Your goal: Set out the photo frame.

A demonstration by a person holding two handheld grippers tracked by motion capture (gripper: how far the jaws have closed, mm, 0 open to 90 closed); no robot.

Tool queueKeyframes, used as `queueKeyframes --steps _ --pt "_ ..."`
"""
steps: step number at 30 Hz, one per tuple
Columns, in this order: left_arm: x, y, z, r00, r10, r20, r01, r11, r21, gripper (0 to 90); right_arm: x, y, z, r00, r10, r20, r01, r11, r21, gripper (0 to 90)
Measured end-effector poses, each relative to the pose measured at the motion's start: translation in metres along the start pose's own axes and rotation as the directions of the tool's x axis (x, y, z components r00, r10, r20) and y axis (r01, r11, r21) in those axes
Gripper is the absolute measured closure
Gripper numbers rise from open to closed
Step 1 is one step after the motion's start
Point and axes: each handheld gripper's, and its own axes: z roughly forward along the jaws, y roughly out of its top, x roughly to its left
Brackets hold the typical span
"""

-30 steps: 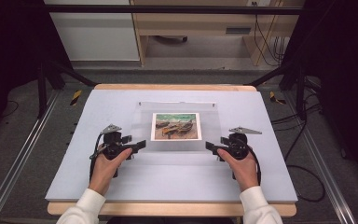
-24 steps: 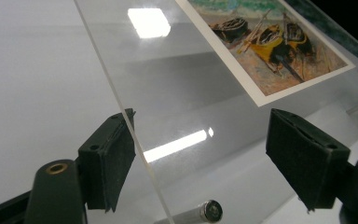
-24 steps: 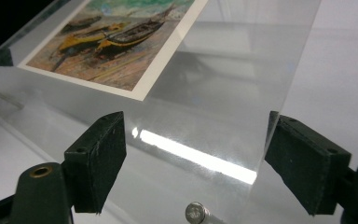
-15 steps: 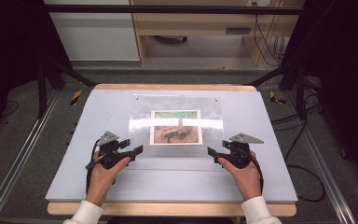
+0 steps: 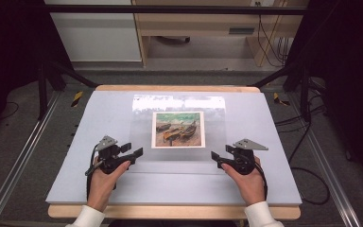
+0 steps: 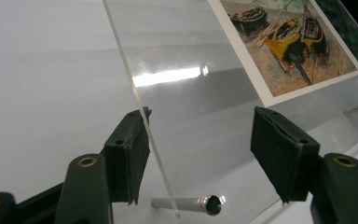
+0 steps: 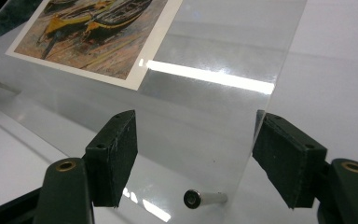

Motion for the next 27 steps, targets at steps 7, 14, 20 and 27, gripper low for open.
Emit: queueKeyframes --steps 7,14,20,27 --pt "-0.002 -0.001 -0.005 0.9998 0.019 0.001 -0.019 0.9998 0.009 39.5 0.004 -0.003 -0.006 0.9997 -0.018 0.018 0.018 1.000 -0.002 35.4" --pt "-0.002 -0.004 -0.010 0.9999 0.015 0.005 -0.015 0.9999 0.005 43.5 0.006 -0.008 -0.011 0.9995 -0.023 0.023 0.023 1.000 -0.004 39.7" --pt "-0.004 -0.005 -0.012 0.9998 0.022 -0.003 -0.022 0.9997 0.007 44.7 0.008 -0.010 -0.014 0.9990 -0.031 0.031 0.031 1.000 -0.001 41.3" --pt "-0.005 -0.006 -0.016 0.9993 0.036 -0.003 -0.036 0.9992 0.018 47.5 0.012 -0.013 -0.018 0.9974 -0.050 0.052 0.050 0.999 0.009 43.7"
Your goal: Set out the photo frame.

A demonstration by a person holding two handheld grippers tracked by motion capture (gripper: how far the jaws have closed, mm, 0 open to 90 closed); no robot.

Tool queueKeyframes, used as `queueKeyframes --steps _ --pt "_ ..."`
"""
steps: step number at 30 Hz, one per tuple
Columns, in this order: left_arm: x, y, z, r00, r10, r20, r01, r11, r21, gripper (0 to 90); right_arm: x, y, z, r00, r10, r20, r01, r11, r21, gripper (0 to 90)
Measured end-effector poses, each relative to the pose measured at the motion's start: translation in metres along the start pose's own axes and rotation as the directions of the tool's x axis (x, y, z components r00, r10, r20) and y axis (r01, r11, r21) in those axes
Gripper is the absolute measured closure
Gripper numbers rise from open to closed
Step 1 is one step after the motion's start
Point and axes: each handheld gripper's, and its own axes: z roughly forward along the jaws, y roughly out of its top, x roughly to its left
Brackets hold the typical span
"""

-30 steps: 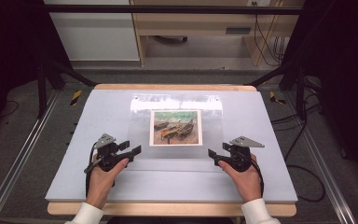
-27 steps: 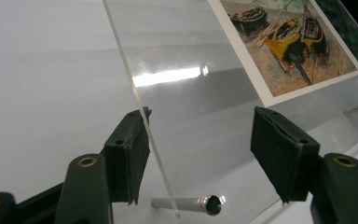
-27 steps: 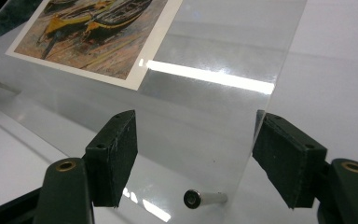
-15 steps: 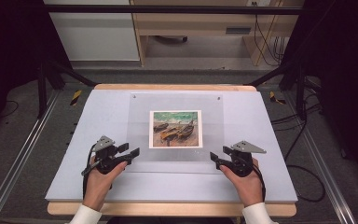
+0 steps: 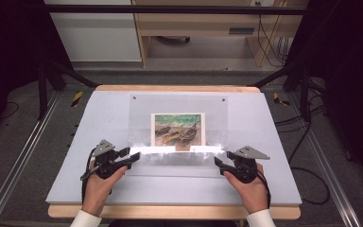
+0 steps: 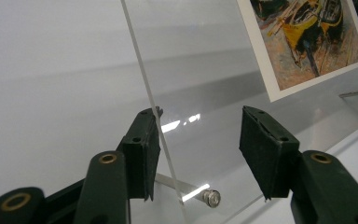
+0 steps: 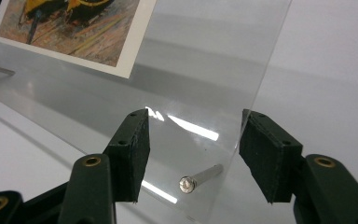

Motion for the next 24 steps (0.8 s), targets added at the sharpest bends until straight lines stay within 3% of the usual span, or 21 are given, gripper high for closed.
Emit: queueKeyframes --steps 12,24 --pt "0.000 -0.003 -0.007 1.0000 -0.002 0.006 0.002 1.0000 0.007 54.0 0.002 -0.004 -0.007 0.9999 -0.013 0.007 0.013 1.000 0.014 50.5" --pt "-0.003 -0.007 -0.013 0.9994 0.034 0.002 -0.034 0.9990 0.030 58.5 0.004 -0.009 -0.013 0.9991 -0.036 0.022 0.035 0.999 0.026 57.7"
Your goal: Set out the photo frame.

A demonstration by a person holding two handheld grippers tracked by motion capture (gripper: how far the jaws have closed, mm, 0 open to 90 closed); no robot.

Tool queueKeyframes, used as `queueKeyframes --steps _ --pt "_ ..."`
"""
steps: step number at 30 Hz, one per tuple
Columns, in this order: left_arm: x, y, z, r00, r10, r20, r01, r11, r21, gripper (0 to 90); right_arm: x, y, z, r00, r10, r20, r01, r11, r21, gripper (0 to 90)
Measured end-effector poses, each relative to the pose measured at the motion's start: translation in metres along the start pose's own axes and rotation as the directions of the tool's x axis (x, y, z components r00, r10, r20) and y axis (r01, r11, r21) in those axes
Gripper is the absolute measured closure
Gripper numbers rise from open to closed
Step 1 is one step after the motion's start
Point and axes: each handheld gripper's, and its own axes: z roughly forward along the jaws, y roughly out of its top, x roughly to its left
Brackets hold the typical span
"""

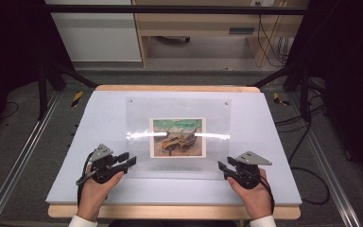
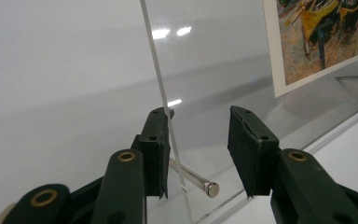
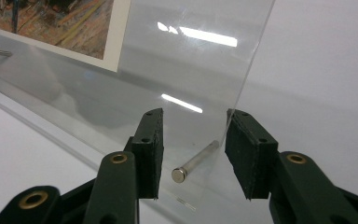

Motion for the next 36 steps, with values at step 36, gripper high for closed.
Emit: queueKeyframes --steps 36 --pt "-0.0044 -0.0061 -0.0069 0.9998 0.013 0.018 -0.014 0.9988 0.047 64.5 0.0041 -0.0091 -0.0079 0.9993 -0.034 0.016 0.034 0.999 0.032 67.9"
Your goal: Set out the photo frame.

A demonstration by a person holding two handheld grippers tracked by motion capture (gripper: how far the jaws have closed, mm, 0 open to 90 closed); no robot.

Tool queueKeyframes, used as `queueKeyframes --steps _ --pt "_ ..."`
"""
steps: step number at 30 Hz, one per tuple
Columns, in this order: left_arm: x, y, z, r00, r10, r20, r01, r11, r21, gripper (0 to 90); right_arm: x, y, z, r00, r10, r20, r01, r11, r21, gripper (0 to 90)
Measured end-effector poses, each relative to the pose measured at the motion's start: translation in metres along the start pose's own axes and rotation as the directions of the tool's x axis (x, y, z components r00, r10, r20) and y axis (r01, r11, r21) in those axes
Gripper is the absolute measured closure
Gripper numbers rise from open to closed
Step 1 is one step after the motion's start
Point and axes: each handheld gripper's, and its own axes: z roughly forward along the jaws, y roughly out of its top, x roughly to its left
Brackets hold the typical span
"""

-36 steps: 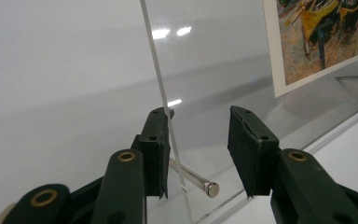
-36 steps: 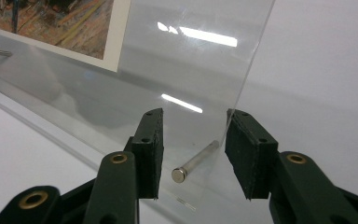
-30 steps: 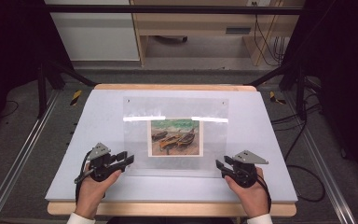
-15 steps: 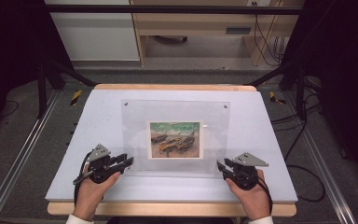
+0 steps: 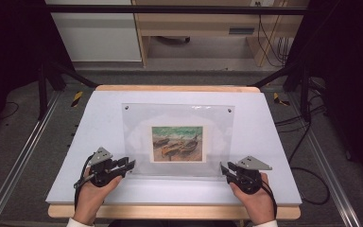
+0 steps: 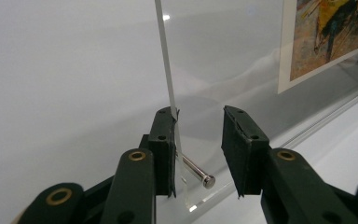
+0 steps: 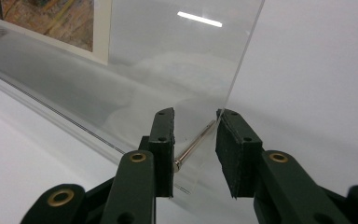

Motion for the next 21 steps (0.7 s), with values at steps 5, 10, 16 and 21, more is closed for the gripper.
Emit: queueKeyframes --steps 5,10,16,21 --pt "-0.0014 -0.0011 -0.0010 1.0000 0.006 -0.002 -0.006 0.9999 0.008 64.6 0.0008 -0.0013 -0.0011 1.0000 -0.007 0.000 0.007 1.000 0.008 68.5" --pt "-0.0023 -0.0018 -0.0017 0.9999 0.012 -0.004 -0.012 0.9998 0.016 64.6 0.0018 -0.0027 -0.0019 0.9999 -0.010 -0.003 0.010 1.000 0.012 68.7" --pt "-0.0030 -0.0025 -0.0021 0.9999 0.013 -0.002 -0.013 0.9997 0.021 64.6 0.0023 -0.0037 -0.0023 0.9999 -0.016 -0.003 0.016 1.000 0.012 68.8" --pt "-0.0033 -0.0028 -0.0022 0.9999 0.015 -0.002 -0.015 0.9996 0.023 64.6 0.0027 -0.0042 -0.0027 0.9999 -0.012 -0.002 0.012 1.000 0.018 68.9"
